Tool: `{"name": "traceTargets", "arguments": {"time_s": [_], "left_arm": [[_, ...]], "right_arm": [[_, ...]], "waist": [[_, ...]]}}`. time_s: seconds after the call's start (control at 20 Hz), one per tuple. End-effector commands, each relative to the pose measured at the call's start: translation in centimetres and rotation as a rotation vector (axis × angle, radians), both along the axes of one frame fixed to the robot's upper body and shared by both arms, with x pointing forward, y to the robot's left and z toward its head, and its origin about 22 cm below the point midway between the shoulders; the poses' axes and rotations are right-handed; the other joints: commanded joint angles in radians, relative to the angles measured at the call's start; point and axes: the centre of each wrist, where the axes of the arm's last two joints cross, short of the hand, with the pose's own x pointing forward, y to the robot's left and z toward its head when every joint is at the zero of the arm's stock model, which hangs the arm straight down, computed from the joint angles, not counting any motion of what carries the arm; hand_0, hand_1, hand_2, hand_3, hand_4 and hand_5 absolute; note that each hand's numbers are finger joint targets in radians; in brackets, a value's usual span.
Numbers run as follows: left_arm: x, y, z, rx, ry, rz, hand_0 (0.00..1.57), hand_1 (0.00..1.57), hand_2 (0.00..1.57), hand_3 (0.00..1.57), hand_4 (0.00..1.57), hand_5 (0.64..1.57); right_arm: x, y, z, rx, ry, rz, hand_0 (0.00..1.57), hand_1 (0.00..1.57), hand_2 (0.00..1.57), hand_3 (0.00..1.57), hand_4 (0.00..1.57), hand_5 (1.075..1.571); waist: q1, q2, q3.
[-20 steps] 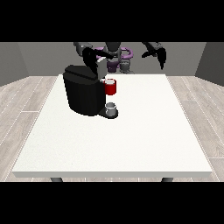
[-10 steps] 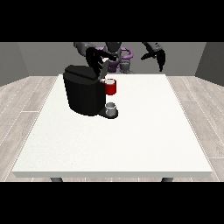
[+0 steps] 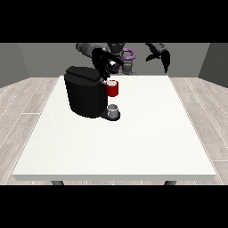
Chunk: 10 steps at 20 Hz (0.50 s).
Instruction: Insert the coffee pod into the coffee machine and close the lid
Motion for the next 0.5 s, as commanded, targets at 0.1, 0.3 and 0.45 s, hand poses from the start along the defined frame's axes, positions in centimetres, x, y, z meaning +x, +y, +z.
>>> {"name": "traceTargets", "arguments": {"time_s": [0.1,0.3,0.45], "left_arm": [[0.6,-1.7,1.2,-0.006,-0.048,-0.073,0.00,0.00,0.00,0.00,0.38,1.571],[0.9,-3.1,1.7,0.000,-0.059,-0.122,0.00,0.00,0.00,0.00,0.42,1.571],[1.8,-3.3,3.5,0.006,-0.093,-0.144,0.00,0.00,0.00,0.00,0.40,1.571]], "right_arm": [[-0.6,4.9,5.3,-0.018,-0.209,0.182,0.00,0.00,0.00,0.00,0.00,1.571],[-1.5,4.5,7.7,-0.033,-0.238,0.138,0.00,0.00,0.00,0.00,0.00,1.571],[-1.9,3.5,10.0,-0.040,-0.268,0.106,0.00,0.00,0.00,0.00,0.00,1.571]], "waist": [[0.141,0.046,-0.0277],[0.187,0.055,-0.0274],[0.231,0.103,-0.0267]]}}
